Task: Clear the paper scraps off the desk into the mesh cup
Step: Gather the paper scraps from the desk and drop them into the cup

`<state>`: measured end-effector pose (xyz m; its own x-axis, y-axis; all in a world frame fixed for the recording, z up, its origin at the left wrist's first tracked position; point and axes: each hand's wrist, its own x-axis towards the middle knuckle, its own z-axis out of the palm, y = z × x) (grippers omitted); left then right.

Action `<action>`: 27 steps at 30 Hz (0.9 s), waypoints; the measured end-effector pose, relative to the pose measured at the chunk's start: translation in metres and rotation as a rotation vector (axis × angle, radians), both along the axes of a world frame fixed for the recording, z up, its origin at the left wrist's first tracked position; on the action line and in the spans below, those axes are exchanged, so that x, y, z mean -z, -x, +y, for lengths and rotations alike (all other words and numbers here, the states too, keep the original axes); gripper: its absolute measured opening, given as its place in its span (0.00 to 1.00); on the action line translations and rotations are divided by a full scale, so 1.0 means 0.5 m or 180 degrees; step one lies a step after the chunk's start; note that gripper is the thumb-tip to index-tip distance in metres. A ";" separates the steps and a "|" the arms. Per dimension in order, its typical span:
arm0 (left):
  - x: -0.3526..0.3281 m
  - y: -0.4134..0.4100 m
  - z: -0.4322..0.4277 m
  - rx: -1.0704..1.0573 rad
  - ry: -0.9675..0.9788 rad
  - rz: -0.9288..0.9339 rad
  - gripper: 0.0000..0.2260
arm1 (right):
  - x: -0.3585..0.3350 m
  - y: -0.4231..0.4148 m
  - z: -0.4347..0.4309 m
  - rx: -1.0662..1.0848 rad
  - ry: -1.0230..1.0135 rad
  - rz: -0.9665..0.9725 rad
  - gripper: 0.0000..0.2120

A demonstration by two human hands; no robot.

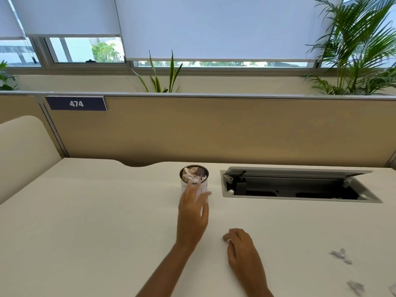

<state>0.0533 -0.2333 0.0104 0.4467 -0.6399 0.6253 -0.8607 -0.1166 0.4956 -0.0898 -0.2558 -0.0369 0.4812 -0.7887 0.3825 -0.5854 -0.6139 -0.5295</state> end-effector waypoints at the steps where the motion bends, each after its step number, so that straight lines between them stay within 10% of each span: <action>1: 0.007 0.059 0.029 0.0073 -0.0134 -0.0100 0.13 | -0.014 0.040 0.019 -0.0030 -0.0071 0.0054 0.14; 10: 0.060 0.288 0.113 0.0417 -0.1980 -0.0277 0.17 | -0.033 0.170 0.061 0.0467 0.0526 0.0840 0.14; 18: 0.076 0.457 0.116 0.0454 -0.1851 -0.0712 0.40 | -0.037 0.367 0.040 0.1344 0.0367 0.1144 0.22; 24: 0.084 0.527 0.083 0.0521 -0.2068 -0.0741 0.38 | -0.074 0.510 0.027 0.1639 -0.0157 0.1373 0.24; 27: 0.074 0.555 0.062 0.0787 -0.2333 -0.0672 0.21 | -0.072 0.562 0.003 0.1859 -0.0608 0.1476 0.23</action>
